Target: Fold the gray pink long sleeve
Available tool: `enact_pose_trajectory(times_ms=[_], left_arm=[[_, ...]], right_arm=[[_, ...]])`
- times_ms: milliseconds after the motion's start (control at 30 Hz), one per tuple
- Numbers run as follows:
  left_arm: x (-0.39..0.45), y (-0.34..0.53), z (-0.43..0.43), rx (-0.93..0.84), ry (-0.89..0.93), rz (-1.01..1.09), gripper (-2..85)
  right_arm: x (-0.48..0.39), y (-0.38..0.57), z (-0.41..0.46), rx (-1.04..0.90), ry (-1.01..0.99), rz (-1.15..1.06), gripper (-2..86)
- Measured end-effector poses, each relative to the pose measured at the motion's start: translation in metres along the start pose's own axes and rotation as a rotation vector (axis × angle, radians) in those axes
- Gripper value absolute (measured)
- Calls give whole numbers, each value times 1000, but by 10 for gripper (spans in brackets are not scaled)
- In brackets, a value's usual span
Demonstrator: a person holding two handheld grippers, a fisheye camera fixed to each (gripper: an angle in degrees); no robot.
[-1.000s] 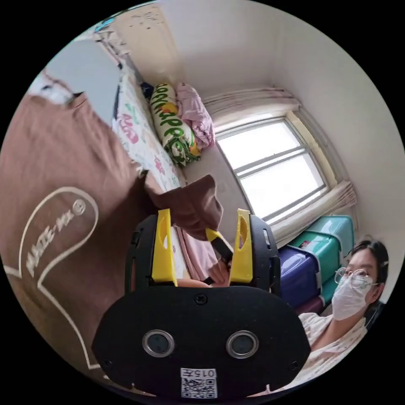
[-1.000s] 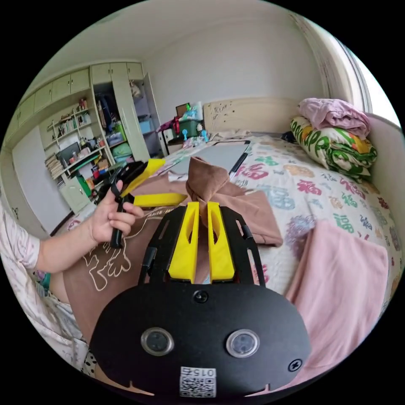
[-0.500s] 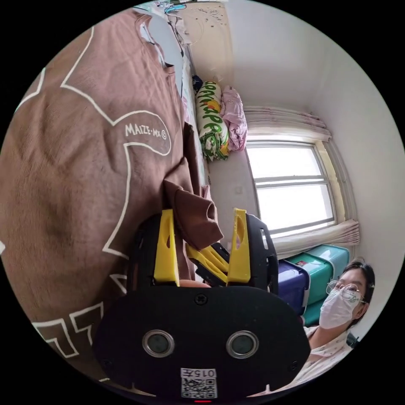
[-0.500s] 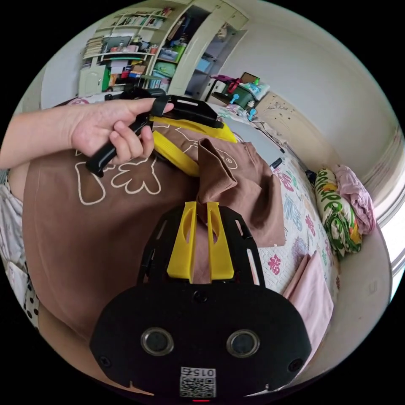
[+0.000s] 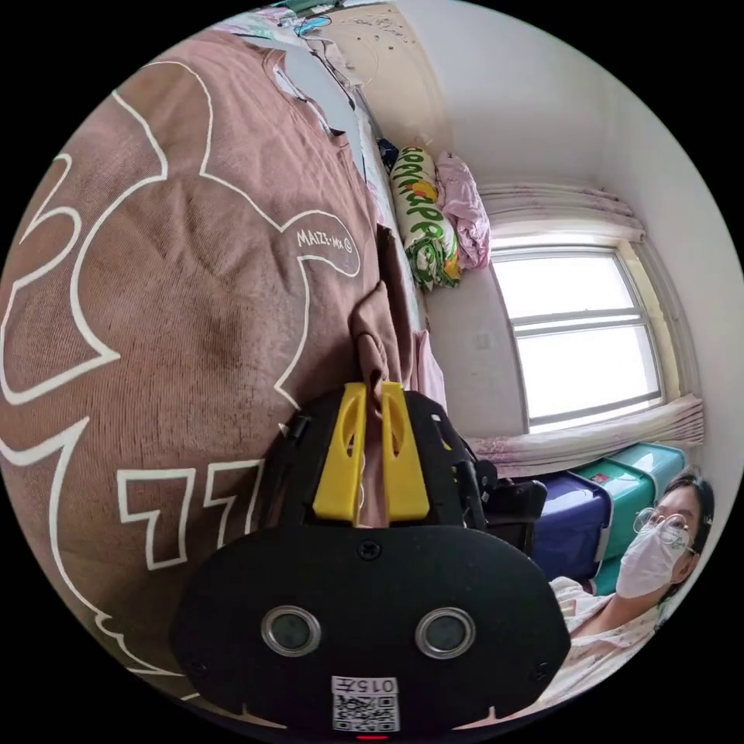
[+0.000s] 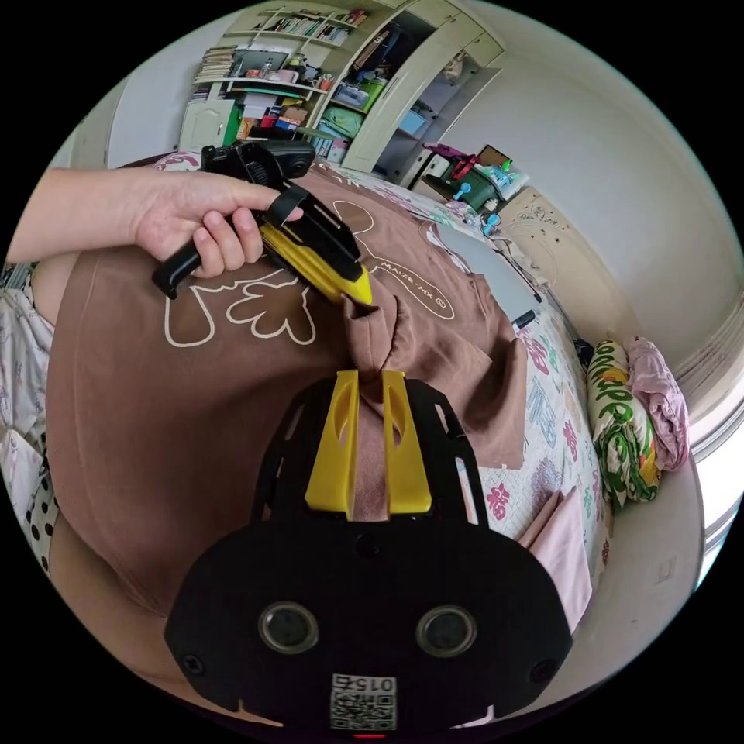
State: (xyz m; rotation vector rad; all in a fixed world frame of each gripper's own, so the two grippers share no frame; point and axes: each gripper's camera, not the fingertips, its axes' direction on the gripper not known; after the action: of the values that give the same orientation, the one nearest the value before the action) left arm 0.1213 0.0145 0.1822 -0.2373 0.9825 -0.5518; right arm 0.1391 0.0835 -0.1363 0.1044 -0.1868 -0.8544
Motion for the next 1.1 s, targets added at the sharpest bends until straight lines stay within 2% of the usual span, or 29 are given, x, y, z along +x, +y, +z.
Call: enact_pose_trajectory(times_ms=[133,267,400,600,900,1100], left_arm=[[22,23,-26,20,-42,99,-1],[61,71,-89,47,-156,245,-4],[68,129,-142,85,-268,252,-5],[59,191,-170,123,-351,232,-4],[60,247,-200,196,-345,226,-4],[59,268,-198,170,-375,198,-3]], right_arm=[[4,11,-16,74,-63,16,52],[1,12,-49,221,-224,-14,53],[-6,8,-61,268,-349,-91,53],[20,12,-58,242,-430,-92,-5],[128,25,-55,250,-634,52,-10],[176,11,-47,132,-641,-27,-6]])
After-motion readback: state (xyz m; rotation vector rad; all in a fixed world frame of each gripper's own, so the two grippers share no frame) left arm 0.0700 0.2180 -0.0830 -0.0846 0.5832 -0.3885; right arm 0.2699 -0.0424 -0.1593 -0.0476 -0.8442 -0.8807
